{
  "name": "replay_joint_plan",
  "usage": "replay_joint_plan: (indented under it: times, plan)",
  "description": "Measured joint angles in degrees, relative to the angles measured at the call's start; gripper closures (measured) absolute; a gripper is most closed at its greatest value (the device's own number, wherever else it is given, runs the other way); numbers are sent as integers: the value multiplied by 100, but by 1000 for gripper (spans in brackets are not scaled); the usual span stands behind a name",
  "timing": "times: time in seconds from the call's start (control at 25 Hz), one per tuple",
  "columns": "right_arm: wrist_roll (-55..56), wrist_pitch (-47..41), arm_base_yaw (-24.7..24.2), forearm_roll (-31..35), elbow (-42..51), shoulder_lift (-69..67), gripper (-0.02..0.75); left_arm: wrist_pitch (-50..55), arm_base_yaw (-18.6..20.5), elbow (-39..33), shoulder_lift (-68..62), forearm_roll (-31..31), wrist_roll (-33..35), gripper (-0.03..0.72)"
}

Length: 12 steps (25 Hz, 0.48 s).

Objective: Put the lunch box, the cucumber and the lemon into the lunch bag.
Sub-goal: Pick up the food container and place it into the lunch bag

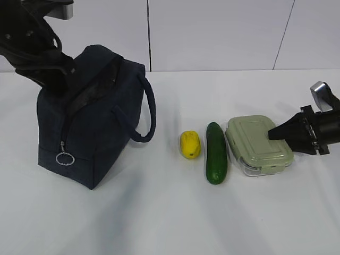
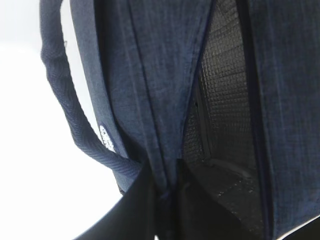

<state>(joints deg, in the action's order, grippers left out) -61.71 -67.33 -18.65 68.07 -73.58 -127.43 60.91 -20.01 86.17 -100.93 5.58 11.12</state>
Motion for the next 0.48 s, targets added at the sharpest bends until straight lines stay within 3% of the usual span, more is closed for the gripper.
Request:
replay_joint_plan:
  times: [0.48]
  plan:
    - [297,201,0,10,-35,213,354,0,0,0,0,-17,0,669]
